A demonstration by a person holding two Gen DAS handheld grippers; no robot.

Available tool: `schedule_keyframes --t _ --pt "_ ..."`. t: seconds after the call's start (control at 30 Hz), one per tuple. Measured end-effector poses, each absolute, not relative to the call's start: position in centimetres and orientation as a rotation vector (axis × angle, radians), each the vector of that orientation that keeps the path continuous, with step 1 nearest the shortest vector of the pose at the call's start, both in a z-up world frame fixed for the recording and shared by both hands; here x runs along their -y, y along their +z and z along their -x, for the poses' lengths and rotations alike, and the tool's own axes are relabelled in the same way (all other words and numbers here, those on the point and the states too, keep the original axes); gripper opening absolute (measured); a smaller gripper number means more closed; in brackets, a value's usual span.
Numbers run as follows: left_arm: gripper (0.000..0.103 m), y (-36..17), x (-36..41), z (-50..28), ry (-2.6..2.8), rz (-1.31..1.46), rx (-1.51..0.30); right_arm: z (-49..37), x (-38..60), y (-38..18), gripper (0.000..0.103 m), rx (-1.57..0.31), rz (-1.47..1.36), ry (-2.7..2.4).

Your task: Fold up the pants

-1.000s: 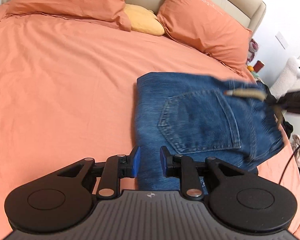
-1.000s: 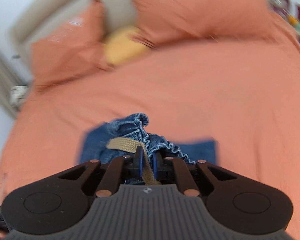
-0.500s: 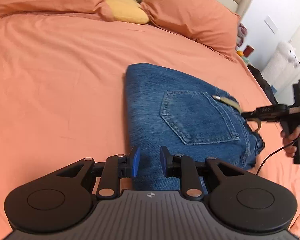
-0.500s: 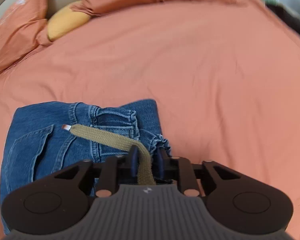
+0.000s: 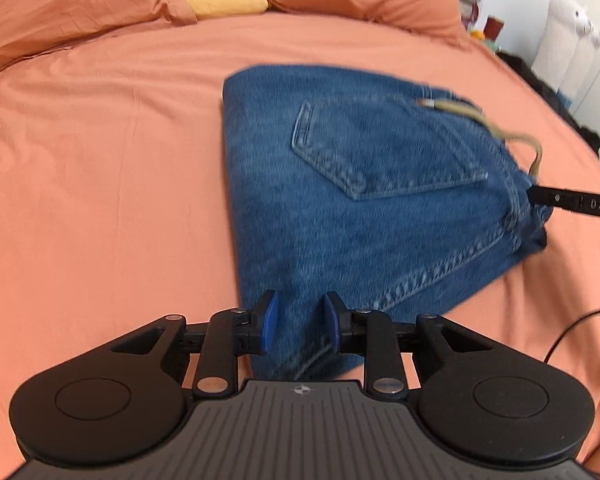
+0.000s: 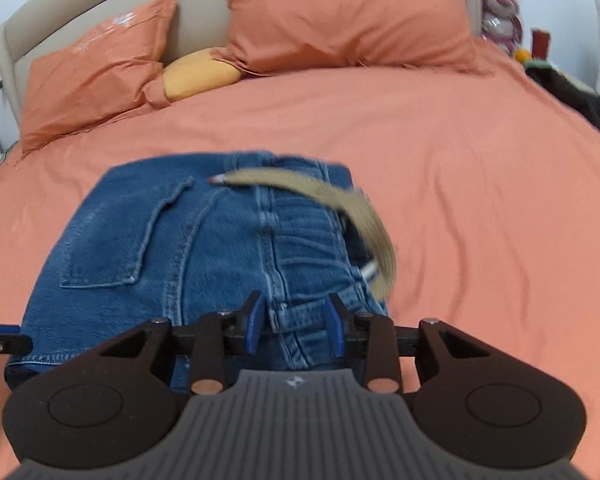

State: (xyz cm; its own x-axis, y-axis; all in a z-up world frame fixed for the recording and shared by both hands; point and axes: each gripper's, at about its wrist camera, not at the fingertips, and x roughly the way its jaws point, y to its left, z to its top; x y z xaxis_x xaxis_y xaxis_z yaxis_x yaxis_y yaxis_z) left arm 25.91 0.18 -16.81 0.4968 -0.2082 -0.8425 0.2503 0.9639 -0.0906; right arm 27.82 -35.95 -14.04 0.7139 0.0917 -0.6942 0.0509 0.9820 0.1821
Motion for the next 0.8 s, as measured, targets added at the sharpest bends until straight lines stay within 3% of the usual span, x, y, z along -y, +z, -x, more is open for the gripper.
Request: schedule_keyframes --t 0.3,0.53,0.57,0.63,0.7,0.8 --pt "0.031 -18.2 0.0 -26.6 -0.263 -0.121 -1.082 -27.8 36.5 -17.1 0.03 -0.802 -0.299 -0.024" --pt "0.033 -15.5 -0.3 -26.0 -0.259 -0.124 -1.016 -26.3 37.0 -14.6 0.032 -0.745 -0.329 -0.007" --pt "0.036 -15.0 -0.6 -26.1 -0.255 -0.109 -0.991 -25.6 37.2 -14.4 0.041 -0.73 -0.351 -0.009" --pt "0.062 -14.4 -1.1 -26.8 -0.238 -0.073 -0.969 -24.3 37.5 -14.1 0.062 -0.7 -0.405 -0.029" --pt "0.069 -14.0 -1.5 -27.9 -0.222 -0.028 -0.956 -23.2 38.2 -14.2 0.072 -0.676 -0.475 -0.056" --pt "0.071 -13.9 -1.8 -29.7 -0.201 0.027 -0.968 -22.4 39.7 -15.5 0.08 -0.668 -0.612 -0.09"
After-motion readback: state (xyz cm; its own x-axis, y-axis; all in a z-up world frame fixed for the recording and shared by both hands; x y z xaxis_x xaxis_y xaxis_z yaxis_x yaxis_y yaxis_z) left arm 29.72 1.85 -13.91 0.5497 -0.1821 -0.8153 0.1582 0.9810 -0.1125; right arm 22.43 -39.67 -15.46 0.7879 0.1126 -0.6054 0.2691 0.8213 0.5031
